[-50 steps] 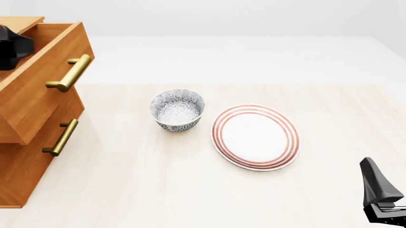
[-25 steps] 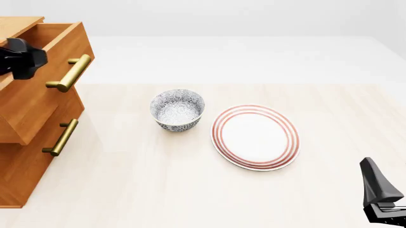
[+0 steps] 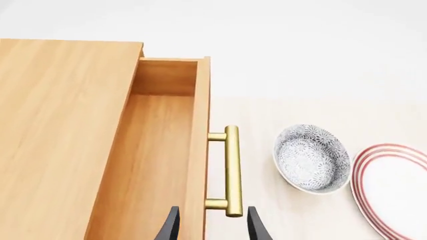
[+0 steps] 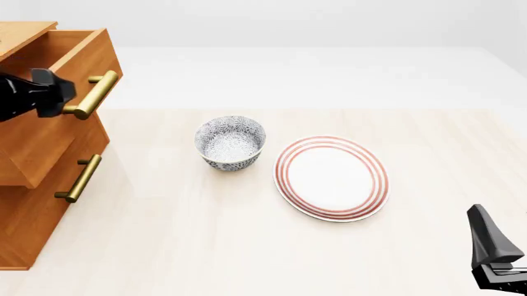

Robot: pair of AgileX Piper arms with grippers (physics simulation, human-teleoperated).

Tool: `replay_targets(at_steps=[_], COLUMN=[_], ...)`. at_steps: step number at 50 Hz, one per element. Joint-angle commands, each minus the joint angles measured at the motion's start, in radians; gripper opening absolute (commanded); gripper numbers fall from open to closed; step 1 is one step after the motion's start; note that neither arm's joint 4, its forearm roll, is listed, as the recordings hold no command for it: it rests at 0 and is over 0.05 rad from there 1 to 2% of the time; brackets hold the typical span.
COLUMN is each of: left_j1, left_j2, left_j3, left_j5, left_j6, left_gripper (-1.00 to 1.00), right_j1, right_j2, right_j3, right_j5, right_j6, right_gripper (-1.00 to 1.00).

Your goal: Open the top drawer of the cabinet.

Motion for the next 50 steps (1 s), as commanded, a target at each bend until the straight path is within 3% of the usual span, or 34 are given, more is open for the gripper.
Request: replay_targets(at_steps=[1,19,27,50], left_j1=[-0.002,-0.010,-0.113,-0.193], left_j2=[-0.006,0.023,0.046,0.079], left_j3=[0.032,0.062,0.045,0.047], left_j5=[-0.012,-0.052,-0.044,-0.027], left_j6=[-0.035,-0.046,-0.049,-0.063], left_gripper=[1.00,1.00,1.00,1.00], right_j1=[0.000,0.000,0.000,0.000], right_j2=[0.000,0.000,0.000,0.000], right_j3=[0.001,0.001,0.001,0.001], right_j5=[0.000,0.000,0.000,0.000], right_j6=[0.003,0.003,0.003,0.003], right_gripper=[1.00,1.00,1.00,1.00])
